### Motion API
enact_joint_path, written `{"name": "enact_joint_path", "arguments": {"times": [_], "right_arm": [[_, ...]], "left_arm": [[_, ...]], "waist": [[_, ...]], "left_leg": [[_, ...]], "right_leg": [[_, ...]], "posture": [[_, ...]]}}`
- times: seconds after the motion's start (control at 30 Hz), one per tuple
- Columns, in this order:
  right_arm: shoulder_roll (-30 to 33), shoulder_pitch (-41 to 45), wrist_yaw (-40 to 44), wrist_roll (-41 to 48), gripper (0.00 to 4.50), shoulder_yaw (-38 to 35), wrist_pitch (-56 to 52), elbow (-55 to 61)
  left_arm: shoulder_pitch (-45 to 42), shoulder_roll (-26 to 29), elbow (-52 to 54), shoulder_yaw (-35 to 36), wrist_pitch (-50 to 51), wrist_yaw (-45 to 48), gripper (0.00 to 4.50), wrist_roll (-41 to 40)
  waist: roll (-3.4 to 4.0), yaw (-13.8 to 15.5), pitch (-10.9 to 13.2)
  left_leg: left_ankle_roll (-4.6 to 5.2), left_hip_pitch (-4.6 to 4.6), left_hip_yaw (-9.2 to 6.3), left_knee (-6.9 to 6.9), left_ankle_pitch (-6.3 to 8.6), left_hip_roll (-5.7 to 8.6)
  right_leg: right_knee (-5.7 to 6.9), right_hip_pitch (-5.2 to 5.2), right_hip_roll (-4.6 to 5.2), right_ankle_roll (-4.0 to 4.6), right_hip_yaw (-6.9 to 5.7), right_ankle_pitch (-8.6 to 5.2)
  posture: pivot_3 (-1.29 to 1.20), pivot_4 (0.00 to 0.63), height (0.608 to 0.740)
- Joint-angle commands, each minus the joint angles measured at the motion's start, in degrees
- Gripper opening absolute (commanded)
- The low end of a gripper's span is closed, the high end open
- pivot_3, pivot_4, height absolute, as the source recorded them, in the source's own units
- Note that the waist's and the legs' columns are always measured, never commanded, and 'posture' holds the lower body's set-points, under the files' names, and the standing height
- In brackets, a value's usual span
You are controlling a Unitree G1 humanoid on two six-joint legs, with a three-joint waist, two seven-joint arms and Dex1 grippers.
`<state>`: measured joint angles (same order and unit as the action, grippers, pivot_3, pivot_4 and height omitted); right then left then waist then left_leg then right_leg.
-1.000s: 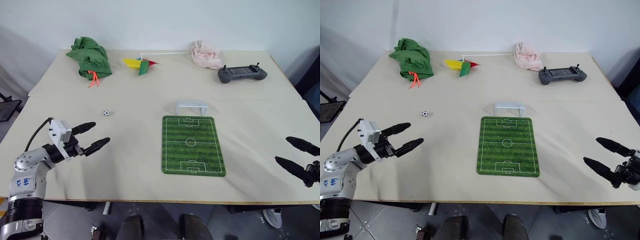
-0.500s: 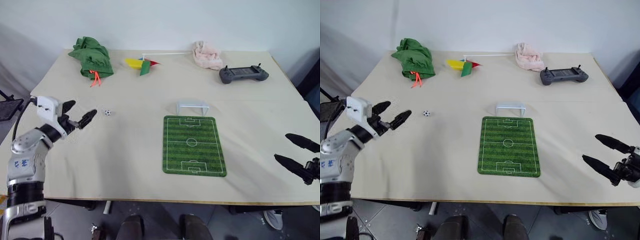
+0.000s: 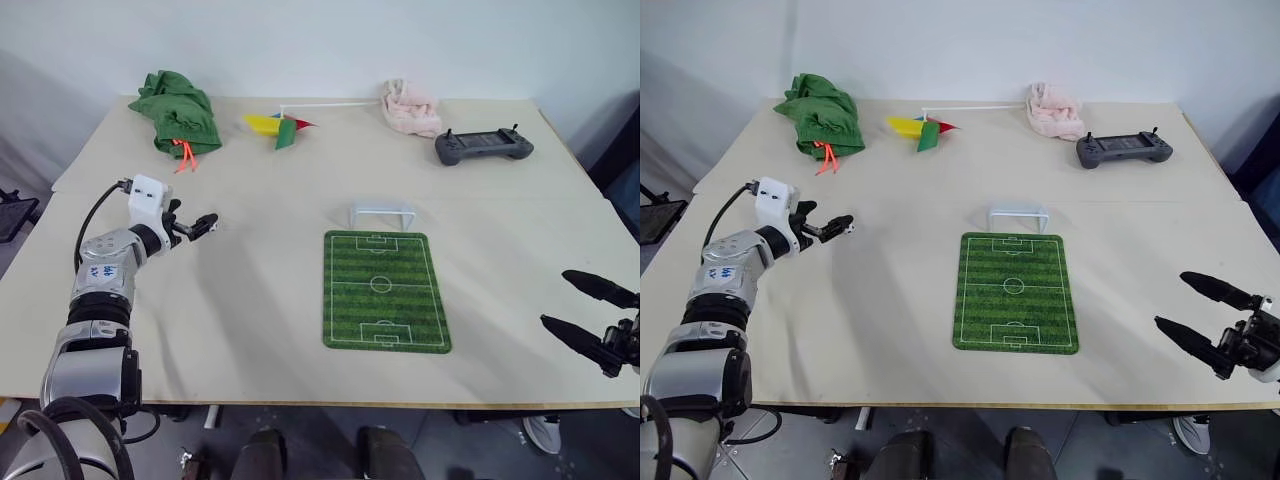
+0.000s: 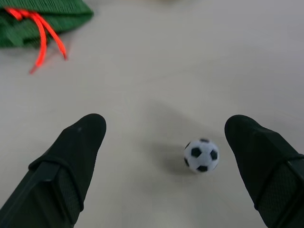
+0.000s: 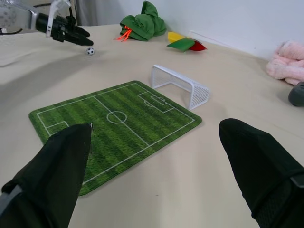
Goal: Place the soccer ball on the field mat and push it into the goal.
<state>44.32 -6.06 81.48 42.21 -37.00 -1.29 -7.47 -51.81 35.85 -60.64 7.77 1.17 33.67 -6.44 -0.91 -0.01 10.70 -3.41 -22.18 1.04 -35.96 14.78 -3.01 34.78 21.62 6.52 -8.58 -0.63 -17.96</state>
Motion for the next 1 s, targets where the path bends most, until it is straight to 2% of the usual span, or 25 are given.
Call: {"name": "enact_joint_path", "arguments": {"times": [0.03, 0.53, 0.63, 0.93, 1.0], "right_arm": [[-0.41, -1.72, -0.72, 1.76, 4.50, -3.07, 0.07, 2.80], [-1.05, -5.83, -2.06, 1.87, 4.50, -4.18, 0.01, 5.55], [-0.97, -5.88, -2.39, 1.73, 4.50, -4.24, 0.12, 5.59], [-0.28, -4.79, -2.62, 0.72, 4.50, -3.89, 0.90, 3.84], [-0.07, -3.96, -2.72, 0.46, 4.50, -3.50, 1.05, 3.30]], "left_arm": [[-2.93, 0.38, -4.62, -0.43, -2.97, -0.54, 4.48, 1.95], [-6.84, -1.87, -12.95, -2.02, -4.99, -1.19, 4.48, 6.40], [-6.57, -1.84, -12.90, -1.86, -5.36, -0.82, 3.91, 6.54], [-5.28, -1.01, -12.62, -1.83, -4.59, 1.73, 1.00, 6.93], [-5.33, -0.69, -12.57, -1.62, -4.40, 1.78, 0.86, 6.81]], "waist": [[-0.15, 0.08, 0.09], [-0.29, 0.73, 0.17], [-0.29, 0.76, 0.17], [-0.29, 0.69, 0.17], [-0.29, 0.65, 0.17]], "left_leg": [[0.00, 0.00, 0.00, 0.00, 0.01, 0.00], [0.00, -0.01, 0.04, -0.03, 0.01, -0.01], [0.00, -0.02, 0.05, -0.06, 0.01, -0.01], [0.00, 0.00, 0.05, -0.07, 0.00, -0.01], [0.00, 0.00, 0.05, -0.08, 0.00, -0.01]], "right_leg": [[-0.01, 0.00, 0.00, 0.00, 0.00, 0.00], [0.00, 0.01, 0.01, -0.02, -0.01, 0.01], [0.00, 0.01, 0.02, -0.02, -0.01, 0.01], [0.05, 0.01, 0.01, -0.02, -0.01, 0.01], [0.07, 0.01, 0.02, -0.02, -0.01, 0.01]], "posture": [[0.00, 0.150, 0.740], [0.00, 0.150, 0.740], [0.00, 0.150, 0.740], [0.00, 0.150, 0.740], [0.00, 0.150, 0.740]]}}
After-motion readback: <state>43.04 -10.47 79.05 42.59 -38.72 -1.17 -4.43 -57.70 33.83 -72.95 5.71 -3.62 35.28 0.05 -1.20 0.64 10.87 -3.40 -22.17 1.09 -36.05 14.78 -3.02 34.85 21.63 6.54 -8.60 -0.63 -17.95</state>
